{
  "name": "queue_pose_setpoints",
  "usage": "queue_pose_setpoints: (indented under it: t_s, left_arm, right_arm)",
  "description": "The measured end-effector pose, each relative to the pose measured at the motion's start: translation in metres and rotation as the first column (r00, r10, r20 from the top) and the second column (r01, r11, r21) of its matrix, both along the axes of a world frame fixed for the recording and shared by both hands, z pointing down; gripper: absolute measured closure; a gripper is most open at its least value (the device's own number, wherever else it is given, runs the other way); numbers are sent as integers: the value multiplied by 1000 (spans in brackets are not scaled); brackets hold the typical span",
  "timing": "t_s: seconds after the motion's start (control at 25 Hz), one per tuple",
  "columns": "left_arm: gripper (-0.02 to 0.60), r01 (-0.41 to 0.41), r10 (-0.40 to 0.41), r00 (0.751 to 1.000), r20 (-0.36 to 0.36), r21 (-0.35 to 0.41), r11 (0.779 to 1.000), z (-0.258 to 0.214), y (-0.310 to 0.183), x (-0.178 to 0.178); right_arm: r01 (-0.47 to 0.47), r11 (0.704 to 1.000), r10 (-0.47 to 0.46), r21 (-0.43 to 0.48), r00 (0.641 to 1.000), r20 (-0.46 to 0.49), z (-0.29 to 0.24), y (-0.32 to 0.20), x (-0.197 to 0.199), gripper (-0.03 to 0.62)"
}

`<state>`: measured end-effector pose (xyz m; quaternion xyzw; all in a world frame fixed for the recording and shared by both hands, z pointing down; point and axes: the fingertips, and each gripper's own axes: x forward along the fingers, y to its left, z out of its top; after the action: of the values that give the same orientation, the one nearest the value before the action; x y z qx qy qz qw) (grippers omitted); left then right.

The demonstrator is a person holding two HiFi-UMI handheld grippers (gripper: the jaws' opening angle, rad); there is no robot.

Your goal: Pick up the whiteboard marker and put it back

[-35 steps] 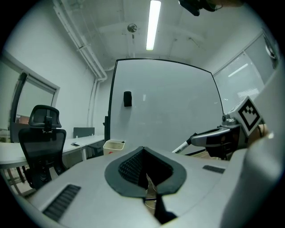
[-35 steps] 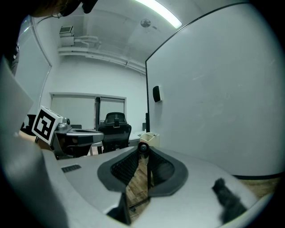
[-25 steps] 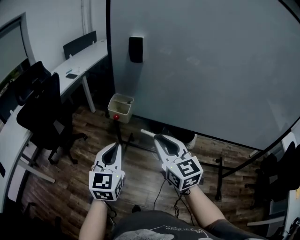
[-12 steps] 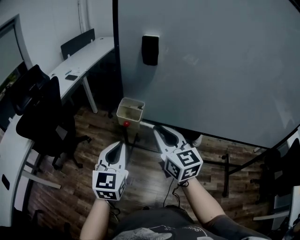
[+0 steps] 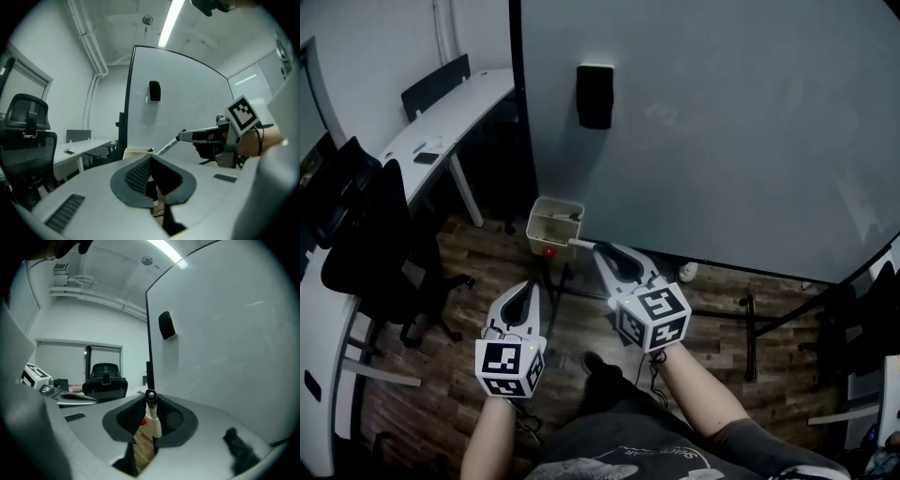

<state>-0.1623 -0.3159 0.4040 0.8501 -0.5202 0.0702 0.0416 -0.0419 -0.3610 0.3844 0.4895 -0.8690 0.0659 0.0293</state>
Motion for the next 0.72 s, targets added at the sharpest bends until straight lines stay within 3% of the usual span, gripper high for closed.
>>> queue_pose_setpoints:
  t_s: [0.72]
  left_arm:
    - [568, 34, -35, 999, -12, -52, 998, 25, -56, -3]
  right_arm:
    - [90, 991, -95, -102, 995, -40, 50, -61, -27, 514]
